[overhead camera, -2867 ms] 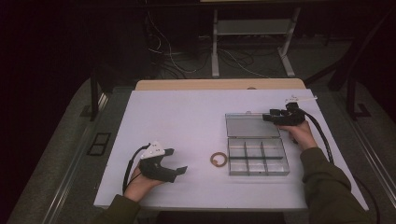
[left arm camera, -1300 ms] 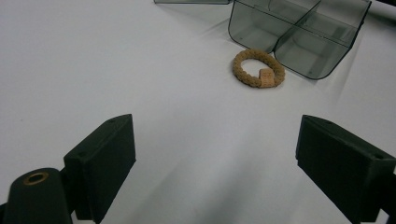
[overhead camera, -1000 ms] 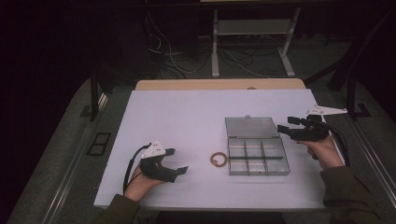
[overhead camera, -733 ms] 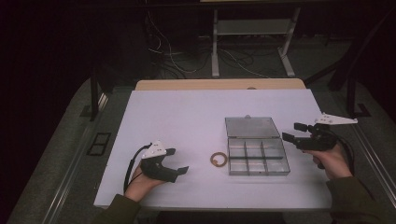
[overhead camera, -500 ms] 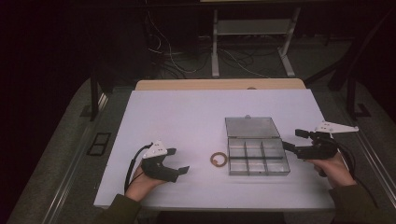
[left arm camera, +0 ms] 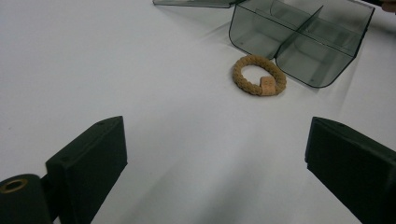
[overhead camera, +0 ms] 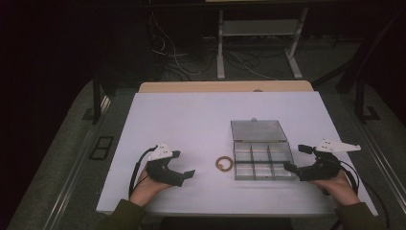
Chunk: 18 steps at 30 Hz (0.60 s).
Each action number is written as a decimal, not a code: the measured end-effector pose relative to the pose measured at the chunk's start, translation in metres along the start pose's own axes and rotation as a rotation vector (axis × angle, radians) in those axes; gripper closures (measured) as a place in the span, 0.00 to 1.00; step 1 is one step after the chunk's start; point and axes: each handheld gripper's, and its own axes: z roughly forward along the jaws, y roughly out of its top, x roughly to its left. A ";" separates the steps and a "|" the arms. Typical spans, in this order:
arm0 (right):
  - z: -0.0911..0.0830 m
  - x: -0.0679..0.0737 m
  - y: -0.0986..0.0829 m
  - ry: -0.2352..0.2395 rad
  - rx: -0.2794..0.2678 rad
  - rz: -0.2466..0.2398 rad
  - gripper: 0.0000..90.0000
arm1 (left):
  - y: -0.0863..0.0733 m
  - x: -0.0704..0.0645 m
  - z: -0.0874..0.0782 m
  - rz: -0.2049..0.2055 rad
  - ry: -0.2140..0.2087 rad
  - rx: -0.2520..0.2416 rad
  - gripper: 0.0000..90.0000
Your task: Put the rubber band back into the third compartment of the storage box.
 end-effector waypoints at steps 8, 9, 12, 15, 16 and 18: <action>0.001 0.010 -0.008 0.008 0.015 -0.015 0.02 | 0.005 0.001 0.010 -0.011 -0.013 0.014 0.00; 0.002 0.010 -0.009 0.008 0.020 -0.018 0.02 | 0.006 0.002 0.011 -0.008 -0.013 0.014 0.00; 0.003 0.013 -0.012 0.004 0.037 -0.029 0.02 | 0.010 0.003 0.016 -0.002 -0.008 0.009 0.00; 0.003 0.014 -0.013 -0.003 0.034 -0.038 0.02 | 0.013 0.004 0.022 0.007 -0.006 0.012 0.00; 0.003 0.014 -0.013 -0.007 0.034 -0.040 0.02 | 0.014 0.004 0.023 0.011 -0.005 0.013 0.00; 0.002 0.015 -0.013 -0.010 0.033 -0.035 0.02 | 0.017 0.004 0.026 0.013 -0.009 0.014 0.00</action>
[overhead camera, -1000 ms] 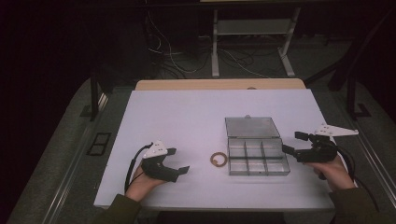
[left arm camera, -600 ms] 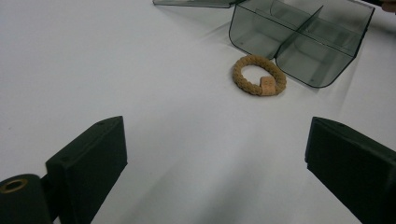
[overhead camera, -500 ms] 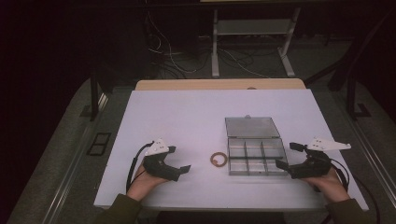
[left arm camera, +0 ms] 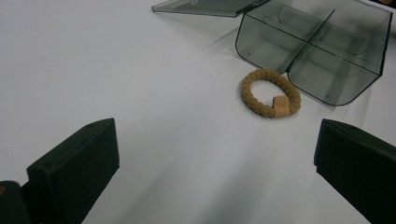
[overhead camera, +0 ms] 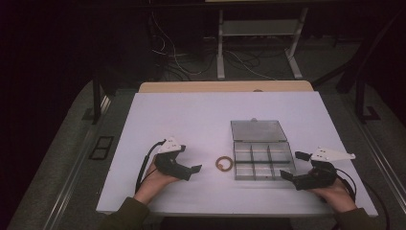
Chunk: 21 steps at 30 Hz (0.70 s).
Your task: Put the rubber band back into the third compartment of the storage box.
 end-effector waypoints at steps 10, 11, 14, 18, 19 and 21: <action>0.000 0.000 0.000 -0.003 -0.005 -0.001 0.02 | 0.016 -0.002 0.022 0.032 -0.026 0.003 0.01; 0.000 0.000 0.000 -0.005 -0.007 -0.001 0.02 | 0.017 -0.002 0.024 0.036 -0.027 0.003 0.02; 0.000 -0.001 0.000 -0.008 -0.013 -0.004 0.02 | 0.020 -0.002 0.030 0.040 -0.037 0.002 0.03; -0.001 -0.001 0.000 -0.008 -0.013 0.001 0.02 | 0.024 -0.003 0.038 0.045 -0.048 0.007 0.04; -0.001 -0.001 0.000 -0.006 -0.014 0.003 0.02 | 0.025 -0.003 0.039 0.051 -0.051 0.007 0.05; -0.001 -0.001 0.000 -0.006 -0.014 0.003 0.02 | 0.028 -0.004 0.043 0.058 -0.055 0.008 0.05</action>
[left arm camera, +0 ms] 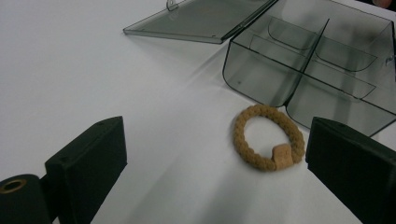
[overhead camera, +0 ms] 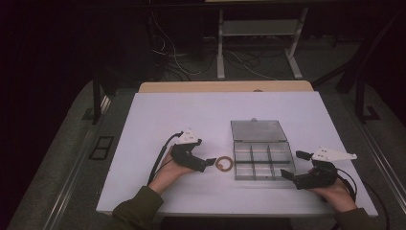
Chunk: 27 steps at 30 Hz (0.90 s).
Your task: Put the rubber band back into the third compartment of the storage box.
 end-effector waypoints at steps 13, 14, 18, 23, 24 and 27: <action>0.000 -0.001 0.000 0.000 0.001 0.003 0.02 | 0.012 0.002 0.022 0.011 -0.048 0.009 0.22; 0.000 -0.001 0.000 0.000 0.001 0.004 0.02 | 0.013 0.002 0.024 0.015 -0.052 0.017 0.24; 0.000 -0.001 0.000 0.000 -0.001 0.005 0.02 | 0.017 0.003 0.031 0.019 -0.068 0.026 0.32; 0.000 -0.001 0.000 -0.002 -0.003 0.004 0.02 | 0.018 0.001 0.036 0.028 -0.079 0.037 0.43; 0.000 -0.001 0.000 -0.002 -0.003 0.004 0.02 | 0.017 0.001 0.037 0.028 -0.081 0.041 0.46; 0.000 -0.002 0.000 -0.002 -0.006 0.006 0.02 | 0.016 0.001 0.037 0.038 -0.096 0.054 0.55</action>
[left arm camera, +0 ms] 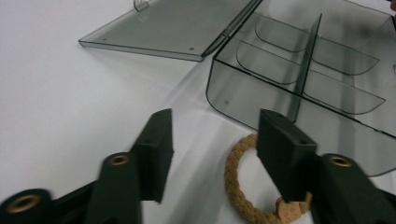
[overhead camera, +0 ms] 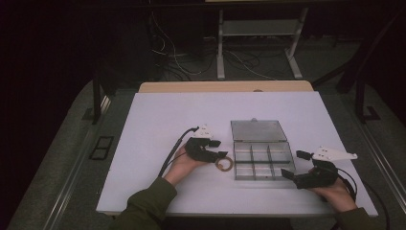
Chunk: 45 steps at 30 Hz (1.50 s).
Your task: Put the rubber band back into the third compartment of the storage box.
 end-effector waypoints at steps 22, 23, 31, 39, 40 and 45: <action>0.001 0.000 0.000 0.003 0.007 -0.005 0.02 | -0.005 -0.003 0.011 0.025 -0.049 0.089 0.84; 0.001 0.000 0.000 0.003 0.006 -0.006 0.02 | -0.005 -0.003 0.011 0.030 -0.049 0.095 0.85; 0.001 0.000 0.000 0.003 0.007 -0.006 0.02 | -0.006 -0.004 0.012 0.034 -0.056 0.098 0.91; 0.000 0.000 -0.001 0.000 0.004 -0.006 0.02 | -0.006 -0.004 0.010 0.035 -0.060 0.104 0.93; 0.001 0.000 -0.001 0.000 0.002 -0.004 0.02 | -0.005 -0.004 0.010 0.036 -0.059 0.104 0.93; 0.000 0.000 0.000 0.000 0.000 -0.005 0.02 | -0.005 -0.004 0.008 0.030 -0.060 0.102 0.93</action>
